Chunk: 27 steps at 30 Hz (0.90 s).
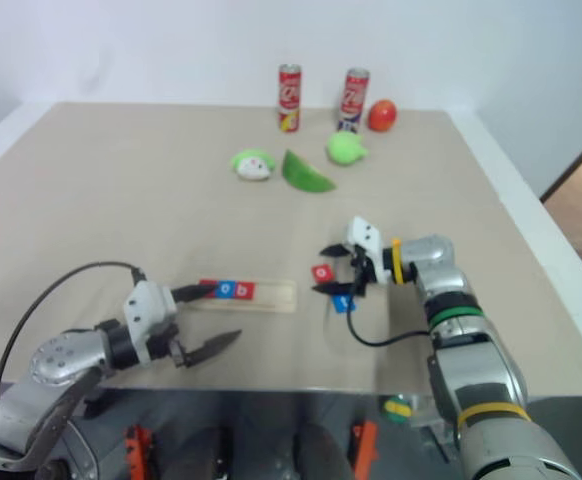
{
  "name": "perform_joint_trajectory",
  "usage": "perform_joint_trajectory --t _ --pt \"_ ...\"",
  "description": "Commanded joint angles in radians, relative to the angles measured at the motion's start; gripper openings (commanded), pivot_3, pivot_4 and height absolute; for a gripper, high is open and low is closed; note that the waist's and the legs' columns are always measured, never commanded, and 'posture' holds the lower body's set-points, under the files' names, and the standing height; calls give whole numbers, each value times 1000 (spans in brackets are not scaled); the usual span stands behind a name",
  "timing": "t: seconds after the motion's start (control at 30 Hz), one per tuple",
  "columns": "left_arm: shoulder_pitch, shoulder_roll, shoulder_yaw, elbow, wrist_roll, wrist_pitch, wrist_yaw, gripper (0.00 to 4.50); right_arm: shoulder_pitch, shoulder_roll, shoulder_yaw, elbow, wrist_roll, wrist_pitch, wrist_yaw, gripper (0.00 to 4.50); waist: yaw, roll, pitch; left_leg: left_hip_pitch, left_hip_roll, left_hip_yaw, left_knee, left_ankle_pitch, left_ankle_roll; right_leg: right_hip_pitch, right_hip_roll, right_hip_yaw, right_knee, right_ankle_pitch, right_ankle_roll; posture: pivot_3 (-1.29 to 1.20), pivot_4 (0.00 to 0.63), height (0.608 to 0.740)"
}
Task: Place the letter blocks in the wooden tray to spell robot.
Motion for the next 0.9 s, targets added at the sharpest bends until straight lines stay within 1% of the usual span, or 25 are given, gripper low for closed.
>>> perform_joint_trajectory --t 0.03,0.23,0.43,0.77,0.9 --pt "6 8 -2 -16 6 -24 -11 4500 21 -19 -21 -71 7 19 3 4232 0 0 0 0 0 0 0 0 0 0 0 0 0 0 0 0 150 740" --pt "0 4 -12 -7 20 -27 -16 4500 48 -22 -14 -161 19 55 28 4232 0 0 0 0 0 0 0 0 0 0 0 0 0 0 0 0 150 740" --pt "-4 6 -20 0 27 -35 -22 4500 56 -23 -16 -205 15 100 17 4232 0 0 0 0 0 0 0 0 0 0 0 0 0 0 0 0 150 740" --pt "7 9 -28 -8 41 -39 -23 4500 76 -44 -2 -210 -4 118 33 4232 0 0 0 0 0 0 0 0 0 0 0 0 0 0 0 0 150 740" --pt "15 12 -37 -13 48 -42 -26 4500 80 -32 -10 -236 6 192 2 4232 0 0 0 0 0 0 0 0 0 0 0 0 0 0 0 0 150 740"
